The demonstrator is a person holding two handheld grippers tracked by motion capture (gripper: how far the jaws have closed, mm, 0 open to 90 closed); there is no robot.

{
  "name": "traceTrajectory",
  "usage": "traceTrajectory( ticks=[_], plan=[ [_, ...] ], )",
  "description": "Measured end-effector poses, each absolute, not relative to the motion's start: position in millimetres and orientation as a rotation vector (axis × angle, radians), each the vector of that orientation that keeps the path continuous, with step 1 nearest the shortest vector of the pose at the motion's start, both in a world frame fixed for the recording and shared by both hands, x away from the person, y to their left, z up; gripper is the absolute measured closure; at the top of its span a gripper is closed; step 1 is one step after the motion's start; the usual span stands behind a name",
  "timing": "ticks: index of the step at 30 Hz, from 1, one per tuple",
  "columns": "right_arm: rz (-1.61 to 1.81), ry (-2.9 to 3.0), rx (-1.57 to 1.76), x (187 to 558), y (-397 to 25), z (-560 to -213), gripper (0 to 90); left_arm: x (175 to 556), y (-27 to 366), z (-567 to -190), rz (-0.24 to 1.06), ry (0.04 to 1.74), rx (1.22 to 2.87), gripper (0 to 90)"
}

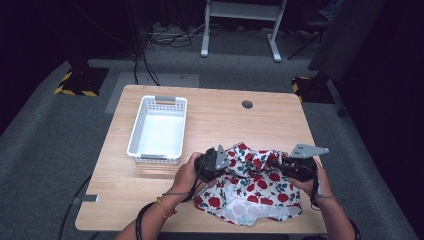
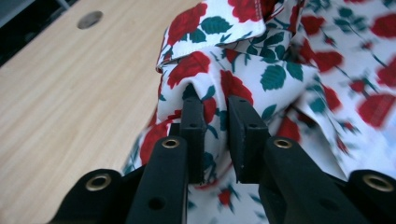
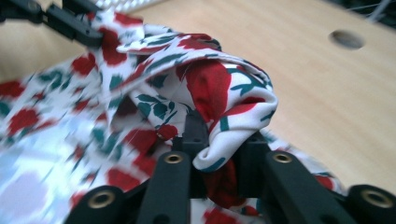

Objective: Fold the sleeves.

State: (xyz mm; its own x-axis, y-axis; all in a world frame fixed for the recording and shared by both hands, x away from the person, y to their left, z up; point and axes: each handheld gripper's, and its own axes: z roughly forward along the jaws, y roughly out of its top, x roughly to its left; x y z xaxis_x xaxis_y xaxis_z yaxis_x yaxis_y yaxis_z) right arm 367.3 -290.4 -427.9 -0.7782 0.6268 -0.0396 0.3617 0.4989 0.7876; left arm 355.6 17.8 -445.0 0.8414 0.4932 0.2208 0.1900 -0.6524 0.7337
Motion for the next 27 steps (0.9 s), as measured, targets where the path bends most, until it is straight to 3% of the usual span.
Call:
traceTrajectory(
  ticks=[4, 10, 15, 25, 27],
  plan=[
    [1.136, 2.474, 0.817, 352, -295, -441, 69.0, 339, 24, -458, 0.485, 0.472, 2.316, 71.8],
    [1.078, 2.544, 0.833, 334, -302, -464, 65.0, 322, 34, -481, 0.4, 0.47, 2.368, 61.5],
    [1.062, 2.555, 0.853, 321, -310, -471, 63.3, 314, 42, -491, 0.366, 0.478, 2.389, 59.4],
    [1.067, 2.497, 0.845, 309, -316, -458, 47.1, 326, 29, -473, 0.412, 0.543, 2.332, 34.3],
    [1.077, 2.499, 0.838, 310, -311, -457, 44.4, 337, 23, -470, 0.369, 0.554, 2.321, 31.3]
  ],
)
